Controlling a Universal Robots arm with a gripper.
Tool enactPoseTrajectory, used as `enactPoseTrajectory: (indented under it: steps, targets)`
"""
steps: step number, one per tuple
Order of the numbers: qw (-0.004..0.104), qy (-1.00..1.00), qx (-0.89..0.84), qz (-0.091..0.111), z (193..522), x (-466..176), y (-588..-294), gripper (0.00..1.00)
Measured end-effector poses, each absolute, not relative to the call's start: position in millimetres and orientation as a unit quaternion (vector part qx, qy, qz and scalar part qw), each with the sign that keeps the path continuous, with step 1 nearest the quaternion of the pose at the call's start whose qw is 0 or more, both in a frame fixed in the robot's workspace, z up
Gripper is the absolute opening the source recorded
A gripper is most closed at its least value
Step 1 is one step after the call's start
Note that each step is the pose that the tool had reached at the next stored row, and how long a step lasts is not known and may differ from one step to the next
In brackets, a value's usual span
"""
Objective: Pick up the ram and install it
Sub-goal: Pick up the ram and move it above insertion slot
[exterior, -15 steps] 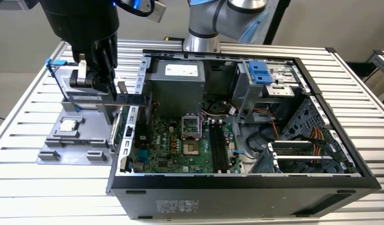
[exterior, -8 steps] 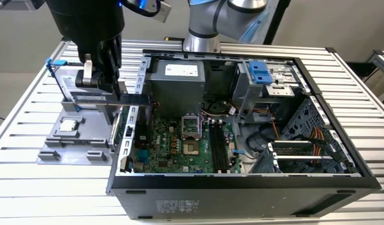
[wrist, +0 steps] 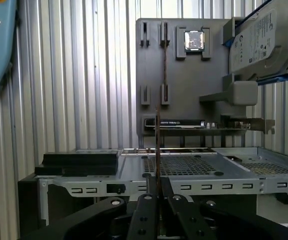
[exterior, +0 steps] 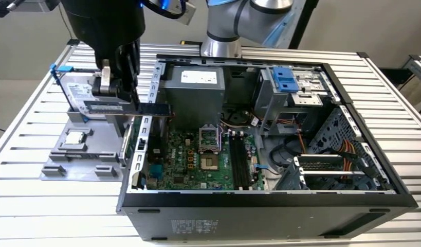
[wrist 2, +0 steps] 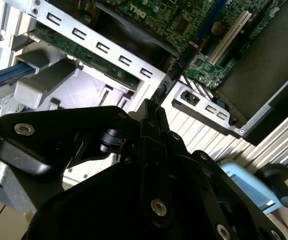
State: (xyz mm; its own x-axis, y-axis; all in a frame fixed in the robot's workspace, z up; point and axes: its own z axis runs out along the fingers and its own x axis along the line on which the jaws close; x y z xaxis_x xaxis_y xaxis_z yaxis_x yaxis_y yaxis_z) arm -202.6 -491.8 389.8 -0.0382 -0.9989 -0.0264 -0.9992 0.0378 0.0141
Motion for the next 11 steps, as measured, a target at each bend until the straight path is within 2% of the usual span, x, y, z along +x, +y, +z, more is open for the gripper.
enactPoseTrajectory:
  steps: [11]
  targets:
    - [0.005, 0.720, -0.693, 0.014, 389.8, -193.9, -491.8, 0.00]
